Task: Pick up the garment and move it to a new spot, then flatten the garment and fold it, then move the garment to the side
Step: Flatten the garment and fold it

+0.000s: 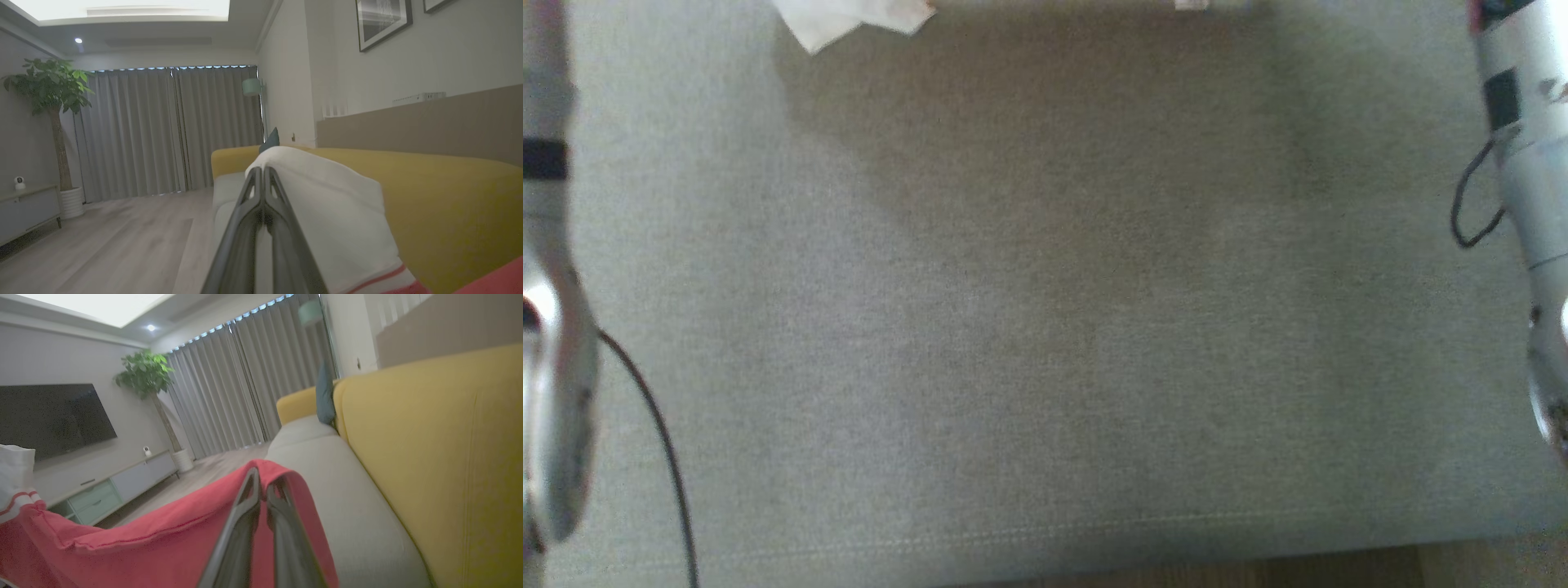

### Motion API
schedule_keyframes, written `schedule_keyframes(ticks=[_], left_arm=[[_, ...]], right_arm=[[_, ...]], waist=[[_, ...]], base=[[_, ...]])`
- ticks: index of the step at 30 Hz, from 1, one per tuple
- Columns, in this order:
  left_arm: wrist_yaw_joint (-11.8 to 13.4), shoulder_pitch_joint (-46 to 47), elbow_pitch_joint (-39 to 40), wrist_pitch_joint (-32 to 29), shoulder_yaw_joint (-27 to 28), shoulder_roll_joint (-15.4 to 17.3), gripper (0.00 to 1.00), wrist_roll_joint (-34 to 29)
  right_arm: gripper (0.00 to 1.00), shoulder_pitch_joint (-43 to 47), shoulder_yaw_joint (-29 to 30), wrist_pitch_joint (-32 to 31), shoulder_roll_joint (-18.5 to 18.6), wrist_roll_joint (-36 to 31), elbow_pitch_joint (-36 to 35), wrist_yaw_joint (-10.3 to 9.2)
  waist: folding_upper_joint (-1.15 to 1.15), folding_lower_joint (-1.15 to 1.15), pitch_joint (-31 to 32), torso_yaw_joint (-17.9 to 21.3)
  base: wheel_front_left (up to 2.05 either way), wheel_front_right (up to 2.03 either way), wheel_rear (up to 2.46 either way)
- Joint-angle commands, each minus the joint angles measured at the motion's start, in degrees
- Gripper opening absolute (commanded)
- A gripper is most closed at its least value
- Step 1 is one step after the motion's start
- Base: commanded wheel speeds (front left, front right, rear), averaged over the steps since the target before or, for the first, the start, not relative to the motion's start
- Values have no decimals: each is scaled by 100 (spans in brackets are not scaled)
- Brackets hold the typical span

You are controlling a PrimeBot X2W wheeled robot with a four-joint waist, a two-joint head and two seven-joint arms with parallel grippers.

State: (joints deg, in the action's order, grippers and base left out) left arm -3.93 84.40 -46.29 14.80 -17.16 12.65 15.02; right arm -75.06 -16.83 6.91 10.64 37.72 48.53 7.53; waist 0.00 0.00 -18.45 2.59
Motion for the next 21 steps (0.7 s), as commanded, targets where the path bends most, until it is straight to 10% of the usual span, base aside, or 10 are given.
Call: schedule_keyframes(ticks=[1,21], left_arm=[[-54,-45,-18,18,132,143,0,52],[-278,-2172,-81,19,467,-40,0,323]], right_arm=[[0,-114,-184,69,-142,123,38,-4],[0,1792,-1867,672,801,1681,-545,-4]], waist=[[0,0,-320,-133],[0,0,-531,-272]], base=[[0,0,0],[0,0,0]])
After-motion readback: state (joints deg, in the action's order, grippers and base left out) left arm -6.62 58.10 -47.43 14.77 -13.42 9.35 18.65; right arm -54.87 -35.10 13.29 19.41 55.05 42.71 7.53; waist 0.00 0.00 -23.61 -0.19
